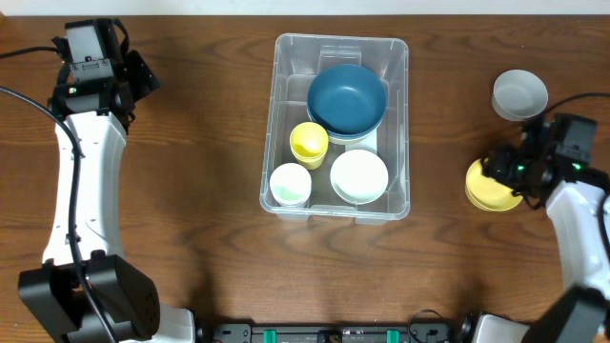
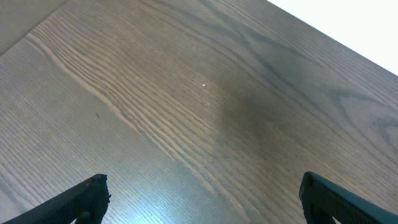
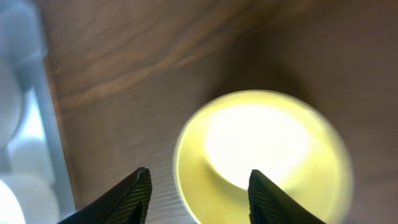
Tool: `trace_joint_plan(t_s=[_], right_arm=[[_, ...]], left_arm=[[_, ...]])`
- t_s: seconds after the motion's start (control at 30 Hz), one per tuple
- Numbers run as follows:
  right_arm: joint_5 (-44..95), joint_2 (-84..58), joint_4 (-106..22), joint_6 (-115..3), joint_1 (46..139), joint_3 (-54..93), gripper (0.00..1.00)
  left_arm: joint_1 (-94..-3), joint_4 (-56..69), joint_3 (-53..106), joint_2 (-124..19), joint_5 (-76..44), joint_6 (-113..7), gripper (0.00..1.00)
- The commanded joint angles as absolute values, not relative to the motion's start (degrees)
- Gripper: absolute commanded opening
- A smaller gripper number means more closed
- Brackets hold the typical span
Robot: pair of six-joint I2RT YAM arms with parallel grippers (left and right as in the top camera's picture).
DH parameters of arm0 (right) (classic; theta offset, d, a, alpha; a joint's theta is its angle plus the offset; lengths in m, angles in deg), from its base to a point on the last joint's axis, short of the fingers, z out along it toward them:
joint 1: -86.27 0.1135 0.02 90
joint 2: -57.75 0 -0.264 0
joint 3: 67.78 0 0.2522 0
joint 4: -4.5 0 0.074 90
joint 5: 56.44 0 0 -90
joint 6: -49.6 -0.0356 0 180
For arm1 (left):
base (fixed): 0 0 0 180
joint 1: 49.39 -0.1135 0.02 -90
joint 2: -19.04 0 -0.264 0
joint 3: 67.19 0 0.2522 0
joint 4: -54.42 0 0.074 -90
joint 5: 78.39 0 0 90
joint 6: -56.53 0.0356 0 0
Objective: Pack container
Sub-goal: 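Grasp the yellow bowl rim with the right gripper and lift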
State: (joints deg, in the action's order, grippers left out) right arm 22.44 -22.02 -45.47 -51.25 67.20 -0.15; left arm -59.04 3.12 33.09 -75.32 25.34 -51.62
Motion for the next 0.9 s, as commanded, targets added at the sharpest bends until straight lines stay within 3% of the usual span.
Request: trace_joint_plan(t_s=[0.0, 0.37, 0.87], right_arm=[[38.05, -17.23, -48.22, -60.19, 66.76, 1.03, 0.55], [47.18, -17.45, -48.70, -67.45, 65.41, -1.42, 0.61], [30.83, -18.46, -46.41, -60.63, 55.81, -5.68, 0.57]], left_arm=[[-59.24, 2.95, 33.81, -74.49, 26.04, -51.49, 0.98], [-59.24, 2.92, 33.81, -74.49, 26.04, -51.49, 0.98], [-59.24, 2.95, 33.81, -74.49, 26.04, -51.49, 0.98]])
